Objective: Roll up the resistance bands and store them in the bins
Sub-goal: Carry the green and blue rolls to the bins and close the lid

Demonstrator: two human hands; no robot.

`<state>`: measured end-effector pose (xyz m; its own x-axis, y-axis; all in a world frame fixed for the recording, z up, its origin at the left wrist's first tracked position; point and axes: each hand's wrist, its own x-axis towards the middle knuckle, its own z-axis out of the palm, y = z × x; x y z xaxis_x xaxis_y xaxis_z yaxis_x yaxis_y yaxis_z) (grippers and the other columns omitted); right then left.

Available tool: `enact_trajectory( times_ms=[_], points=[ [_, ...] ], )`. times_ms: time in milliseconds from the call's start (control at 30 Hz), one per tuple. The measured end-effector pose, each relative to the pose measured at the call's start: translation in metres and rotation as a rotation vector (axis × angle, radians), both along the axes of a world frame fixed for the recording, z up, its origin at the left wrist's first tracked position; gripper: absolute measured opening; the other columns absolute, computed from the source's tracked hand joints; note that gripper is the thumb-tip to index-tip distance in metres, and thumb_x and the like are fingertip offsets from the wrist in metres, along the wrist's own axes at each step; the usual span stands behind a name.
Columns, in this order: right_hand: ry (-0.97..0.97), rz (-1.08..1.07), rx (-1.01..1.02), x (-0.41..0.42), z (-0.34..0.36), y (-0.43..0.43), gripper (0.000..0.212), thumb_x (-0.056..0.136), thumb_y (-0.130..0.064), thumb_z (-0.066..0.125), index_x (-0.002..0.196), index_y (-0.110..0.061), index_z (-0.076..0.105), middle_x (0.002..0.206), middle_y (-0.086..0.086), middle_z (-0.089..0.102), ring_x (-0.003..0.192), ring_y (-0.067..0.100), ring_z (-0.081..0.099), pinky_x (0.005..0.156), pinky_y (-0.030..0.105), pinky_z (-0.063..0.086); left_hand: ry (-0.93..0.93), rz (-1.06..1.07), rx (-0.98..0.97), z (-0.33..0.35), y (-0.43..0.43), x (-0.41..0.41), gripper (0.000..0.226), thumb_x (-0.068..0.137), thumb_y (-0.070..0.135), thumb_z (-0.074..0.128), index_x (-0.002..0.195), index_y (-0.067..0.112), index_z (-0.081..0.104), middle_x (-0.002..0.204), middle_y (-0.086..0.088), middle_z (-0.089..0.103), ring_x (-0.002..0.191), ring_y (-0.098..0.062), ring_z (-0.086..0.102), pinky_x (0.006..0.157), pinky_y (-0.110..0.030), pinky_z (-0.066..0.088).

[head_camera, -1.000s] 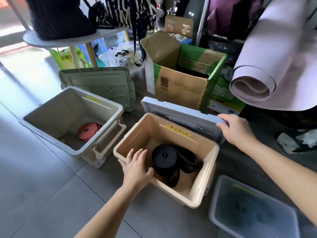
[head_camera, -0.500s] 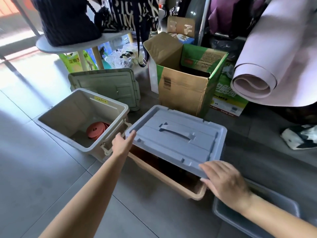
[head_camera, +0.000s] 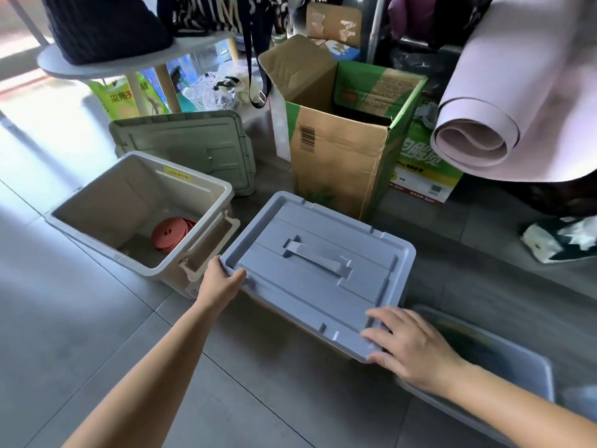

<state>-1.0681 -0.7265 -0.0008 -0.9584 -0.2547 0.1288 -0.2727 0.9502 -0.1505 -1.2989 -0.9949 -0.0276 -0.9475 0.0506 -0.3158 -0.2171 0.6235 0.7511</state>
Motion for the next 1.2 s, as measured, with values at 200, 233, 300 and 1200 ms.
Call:
enact_trajectory(
  times_ms=[200, 233, 300, 1200],
  points=[
    [-0.291, -0.873, -0.636, -0.017, -0.014, 0.023, 0.076, 0.084, -0.042, 0.063, 0.144, -0.019, 0.025, 0.150, 0.004, 0.021, 0.136, 0.027, 0.029, 0.104, 0.043, 0.032, 0.280, -0.268, -0.527, -0.001, 0.012, -0.017, 0.069, 0.091, 0.057, 0.041, 0.147, 0.021, 0.023, 0.155, -0.010, 0.020, 0.141, -0.031, 0.020, 0.113, -0.043, 0.020],
    [-0.378, -0.973, -0.757, -0.023, -0.015, 0.025, 0.086, 0.082, -0.047, 0.063, 0.148, -0.021, 0.014, 0.154, 0.005, 0.017, 0.139, 0.029, 0.024, 0.107, 0.048, 0.029, 0.250, -0.258, -0.486, 0.000, 0.016, -0.022, 0.066, 0.091, 0.058, 0.040, 0.144, 0.019, 0.030, 0.152, -0.012, 0.026, 0.138, -0.032, 0.025, 0.111, -0.044, 0.023],
    [-0.504, -1.067, -0.928, -0.031, -0.021, 0.028, 0.100, 0.080, -0.054, 0.061, 0.150, -0.018, 0.000, 0.157, 0.009, 0.012, 0.142, 0.031, 0.016, 0.111, 0.050, 0.023, 0.162, -0.181, -0.413, 0.001, 0.021, -0.032, 0.055, 0.090, 0.058, 0.040, 0.123, 0.014, 0.045, 0.134, -0.016, 0.047, 0.121, -0.035, 0.043, 0.097, -0.045, 0.038],
    [-0.329, -1.040, -0.722, -0.039, -0.030, 0.029, 0.019, 0.088, -0.031, 0.062, 0.078, -0.017, 0.055, 0.069, -0.004, 0.064, 0.057, 0.007, 0.061, 0.039, 0.017, 0.041, 0.178, -0.093, 0.155, -0.020, 0.007, -0.045, 0.050, 0.084, 0.025, 0.069, 0.131, 0.015, 0.055, 0.123, 0.002, 0.060, 0.107, -0.014, 0.057, 0.091, -0.027, 0.048]
  ],
)
